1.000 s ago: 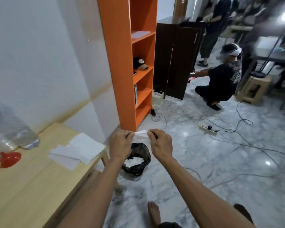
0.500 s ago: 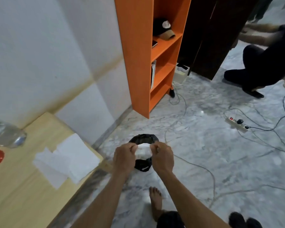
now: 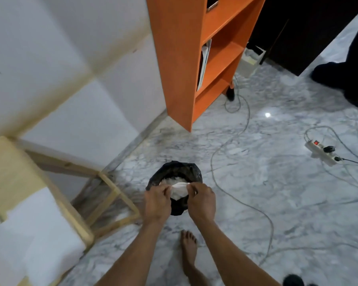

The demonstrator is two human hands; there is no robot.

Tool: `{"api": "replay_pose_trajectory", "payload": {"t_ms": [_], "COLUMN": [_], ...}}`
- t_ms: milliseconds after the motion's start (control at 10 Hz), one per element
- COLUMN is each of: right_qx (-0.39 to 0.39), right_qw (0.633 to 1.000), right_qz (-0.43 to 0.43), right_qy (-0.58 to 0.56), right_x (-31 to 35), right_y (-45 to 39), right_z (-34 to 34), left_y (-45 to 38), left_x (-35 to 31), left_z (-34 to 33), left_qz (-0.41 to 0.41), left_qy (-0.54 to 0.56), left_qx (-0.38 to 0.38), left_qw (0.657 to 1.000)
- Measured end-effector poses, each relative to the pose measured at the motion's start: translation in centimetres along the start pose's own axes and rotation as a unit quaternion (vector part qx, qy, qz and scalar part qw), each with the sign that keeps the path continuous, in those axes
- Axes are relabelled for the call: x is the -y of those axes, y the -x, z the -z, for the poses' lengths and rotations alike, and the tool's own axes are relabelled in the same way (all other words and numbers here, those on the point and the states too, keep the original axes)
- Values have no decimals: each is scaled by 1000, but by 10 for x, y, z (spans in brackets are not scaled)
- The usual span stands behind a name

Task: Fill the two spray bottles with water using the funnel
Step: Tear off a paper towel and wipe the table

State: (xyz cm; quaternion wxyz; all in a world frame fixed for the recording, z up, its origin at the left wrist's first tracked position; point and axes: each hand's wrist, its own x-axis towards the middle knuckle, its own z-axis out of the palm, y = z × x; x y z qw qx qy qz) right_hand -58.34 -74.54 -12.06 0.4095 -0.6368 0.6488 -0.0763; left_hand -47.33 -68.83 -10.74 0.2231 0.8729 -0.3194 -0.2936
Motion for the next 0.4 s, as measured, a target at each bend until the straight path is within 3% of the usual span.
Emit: {"api": "replay_pose_trajectory", "payload": {"t_ms": [400], "right_qx": [9], "right_qw": [1000], "right_qz": [-19], "right_qy": [4], "right_x": [-17], "right_y": [-66], "right_z": [-40], "left_y": [-61], "left_x": [16], "left_z": [-20], "left_qz": [25], "left_qy": [50], "left_qx": [20], "left_qw": [998]}}
